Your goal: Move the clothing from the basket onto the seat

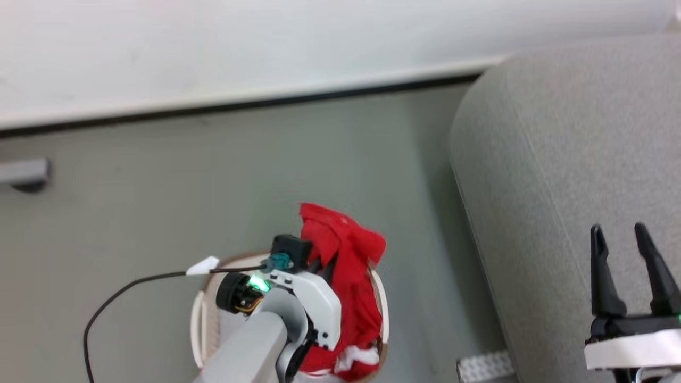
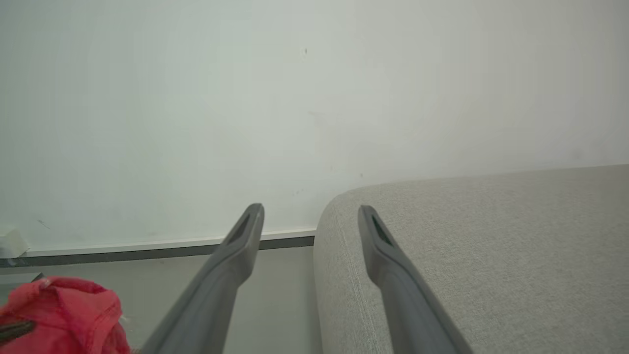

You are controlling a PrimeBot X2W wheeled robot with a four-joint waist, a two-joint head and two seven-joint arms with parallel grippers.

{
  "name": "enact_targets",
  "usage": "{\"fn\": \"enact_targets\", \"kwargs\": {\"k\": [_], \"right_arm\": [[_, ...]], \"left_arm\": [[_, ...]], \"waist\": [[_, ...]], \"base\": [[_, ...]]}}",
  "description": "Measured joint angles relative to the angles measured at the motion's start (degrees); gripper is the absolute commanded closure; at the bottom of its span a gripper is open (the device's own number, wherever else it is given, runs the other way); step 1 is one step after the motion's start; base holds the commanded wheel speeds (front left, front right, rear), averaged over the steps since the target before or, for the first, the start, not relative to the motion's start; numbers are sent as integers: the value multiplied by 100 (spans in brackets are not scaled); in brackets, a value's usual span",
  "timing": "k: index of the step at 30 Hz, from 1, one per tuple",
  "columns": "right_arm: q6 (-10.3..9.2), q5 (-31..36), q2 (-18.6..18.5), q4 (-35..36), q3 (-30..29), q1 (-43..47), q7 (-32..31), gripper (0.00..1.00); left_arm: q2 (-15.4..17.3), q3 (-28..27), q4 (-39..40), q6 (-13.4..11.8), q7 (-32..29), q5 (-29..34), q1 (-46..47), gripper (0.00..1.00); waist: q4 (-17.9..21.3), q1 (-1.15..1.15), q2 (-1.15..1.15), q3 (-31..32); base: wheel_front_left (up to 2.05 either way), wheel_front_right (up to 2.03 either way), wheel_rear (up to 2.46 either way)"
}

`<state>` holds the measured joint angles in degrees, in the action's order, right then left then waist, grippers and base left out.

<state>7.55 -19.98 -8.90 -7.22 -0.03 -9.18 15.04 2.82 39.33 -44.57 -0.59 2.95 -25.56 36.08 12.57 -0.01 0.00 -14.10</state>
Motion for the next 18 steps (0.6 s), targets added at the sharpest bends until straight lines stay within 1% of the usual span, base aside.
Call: {"fn": "enact_targets", "kwargs": {"k": [4, 7, 11, 14, 18], "right_arm": [[0, 82, 31, -38, 7, 259, 0, 0], [0, 158, 44, -80, 12, 485, 0, 0], [0, 249, 35, -98, 8, 778, 1, 0], [0, 355, 2, -41, 55, 882, 1, 0], [0, 475, -76, 94, 435, 932, 1, 0]], "left_arm": [[62, -214, 401, -158, 298, -114, -64, 100], [176, -345, 733, -176, 405, -247, -203, 100], [328, -415, 1210, -264, 411, -313, -335, 100], [368, -443, 1679, -310, 345, -334, -353, 100], [480, -423, 2279, -469, 209, -319, -389, 100]], "waist": [[-101, 0, 0, 473], [-163, -1, 0, 821], [-236, -1, 0, 1238], [-304, -2, 0, 1464], [-391, -1, 0, 1635]], "base": [[0, 0, 0], [0, 0, 0], [0, 0, 0], [0, 0, 0], [0, 0, 0]]}}
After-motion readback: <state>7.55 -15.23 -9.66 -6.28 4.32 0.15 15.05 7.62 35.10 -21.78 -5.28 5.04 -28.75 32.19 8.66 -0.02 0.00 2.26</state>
